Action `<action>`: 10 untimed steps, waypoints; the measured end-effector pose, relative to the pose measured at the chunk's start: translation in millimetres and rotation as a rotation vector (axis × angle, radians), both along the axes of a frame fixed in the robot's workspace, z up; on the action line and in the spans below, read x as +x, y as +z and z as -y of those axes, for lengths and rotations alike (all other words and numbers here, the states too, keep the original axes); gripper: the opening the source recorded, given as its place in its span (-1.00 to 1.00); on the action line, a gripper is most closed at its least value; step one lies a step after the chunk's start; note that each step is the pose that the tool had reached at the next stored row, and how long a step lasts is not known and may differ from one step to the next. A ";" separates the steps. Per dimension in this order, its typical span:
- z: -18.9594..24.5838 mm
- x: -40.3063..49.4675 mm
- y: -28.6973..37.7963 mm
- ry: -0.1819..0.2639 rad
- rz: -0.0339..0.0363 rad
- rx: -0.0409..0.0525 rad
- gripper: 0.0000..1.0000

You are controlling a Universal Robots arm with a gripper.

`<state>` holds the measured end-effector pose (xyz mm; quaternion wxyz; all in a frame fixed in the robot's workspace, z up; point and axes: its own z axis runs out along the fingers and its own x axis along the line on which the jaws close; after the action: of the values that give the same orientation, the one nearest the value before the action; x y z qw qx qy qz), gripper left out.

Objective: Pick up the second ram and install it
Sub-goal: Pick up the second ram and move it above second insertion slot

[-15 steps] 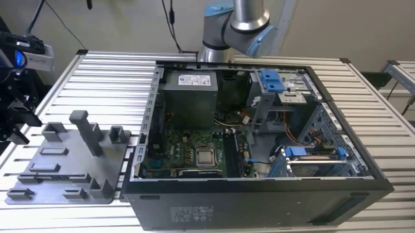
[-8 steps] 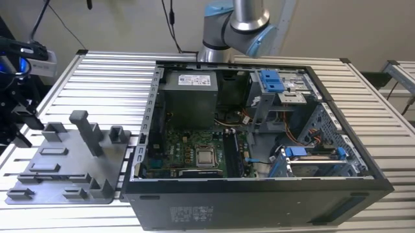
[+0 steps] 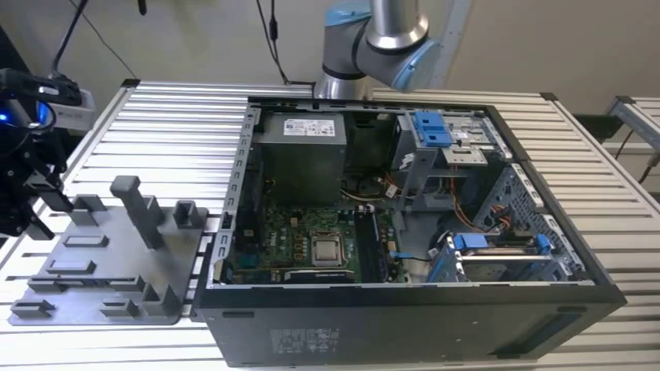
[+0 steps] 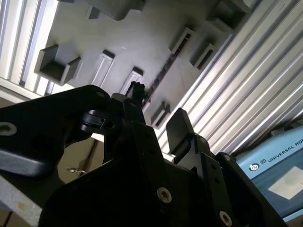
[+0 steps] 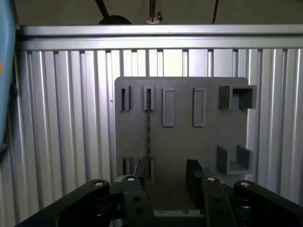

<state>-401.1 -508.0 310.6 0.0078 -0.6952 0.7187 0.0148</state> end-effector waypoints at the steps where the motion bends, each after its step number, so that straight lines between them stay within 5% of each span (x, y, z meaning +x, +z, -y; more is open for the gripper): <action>1: 0.0 0.0 -1.2 0.000 -0.0002 0.0000 -0.04; 10: 0.0 0.1 -10.7 0.000 -0.0003 -0.0001 -0.04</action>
<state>-401.0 -508.1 299.9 0.0077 -0.6952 0.7186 0.0149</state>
